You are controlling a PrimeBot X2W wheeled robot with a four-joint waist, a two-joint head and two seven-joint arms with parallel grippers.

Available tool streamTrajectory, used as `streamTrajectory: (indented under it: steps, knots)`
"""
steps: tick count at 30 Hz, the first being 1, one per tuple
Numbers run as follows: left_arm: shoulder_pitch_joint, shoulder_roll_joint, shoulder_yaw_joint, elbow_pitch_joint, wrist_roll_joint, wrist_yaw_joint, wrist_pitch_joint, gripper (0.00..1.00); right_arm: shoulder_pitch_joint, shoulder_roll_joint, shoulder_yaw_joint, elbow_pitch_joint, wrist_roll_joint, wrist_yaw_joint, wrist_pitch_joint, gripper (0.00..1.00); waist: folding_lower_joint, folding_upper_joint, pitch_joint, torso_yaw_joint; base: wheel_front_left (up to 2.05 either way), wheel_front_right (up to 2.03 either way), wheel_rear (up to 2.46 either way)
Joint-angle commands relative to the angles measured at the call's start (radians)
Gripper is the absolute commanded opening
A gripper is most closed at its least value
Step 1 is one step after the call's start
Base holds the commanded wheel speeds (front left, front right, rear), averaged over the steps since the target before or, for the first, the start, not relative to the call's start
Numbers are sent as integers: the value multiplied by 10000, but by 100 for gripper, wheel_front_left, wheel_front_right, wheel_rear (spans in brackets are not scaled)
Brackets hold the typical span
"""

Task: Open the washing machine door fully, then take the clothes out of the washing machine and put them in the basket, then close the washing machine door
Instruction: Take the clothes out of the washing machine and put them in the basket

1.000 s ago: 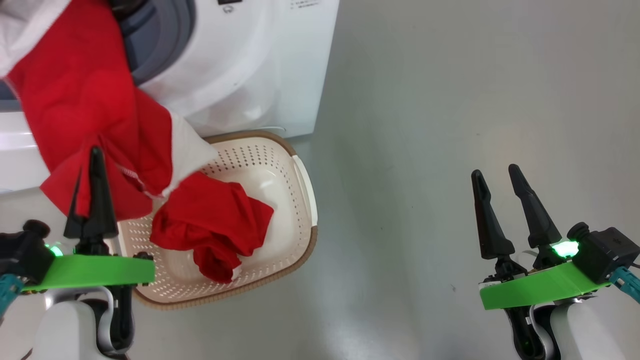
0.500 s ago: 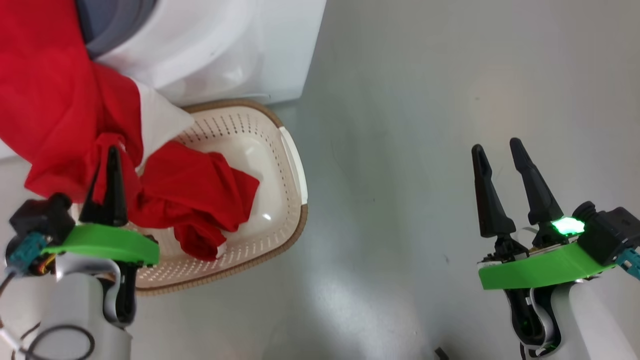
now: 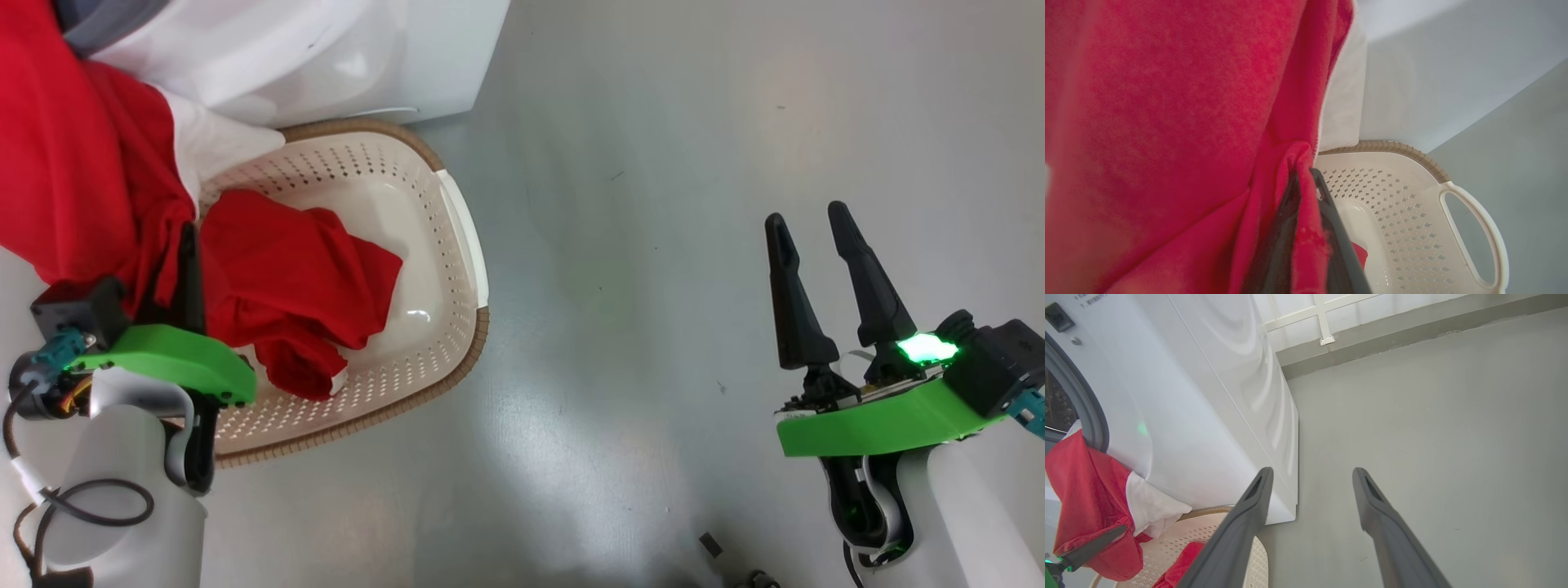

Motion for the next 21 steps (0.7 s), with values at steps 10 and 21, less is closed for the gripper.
streamTrajectory:
  steps: [10, 21]
  knots:
    - [-189, 431, -4, 357, 87, -55, -49, 65, -133, -66, 189, -243, 23, 73, -65, 100, -1, 0, 87, 61, 0, 0, 0]
    - [235, 321, -210, -252, -223, -56, -49, 100, -150, -66, 139, -160, -97, 73, -65, 100, -1, 0, -163, 292, 0, 0, 0]
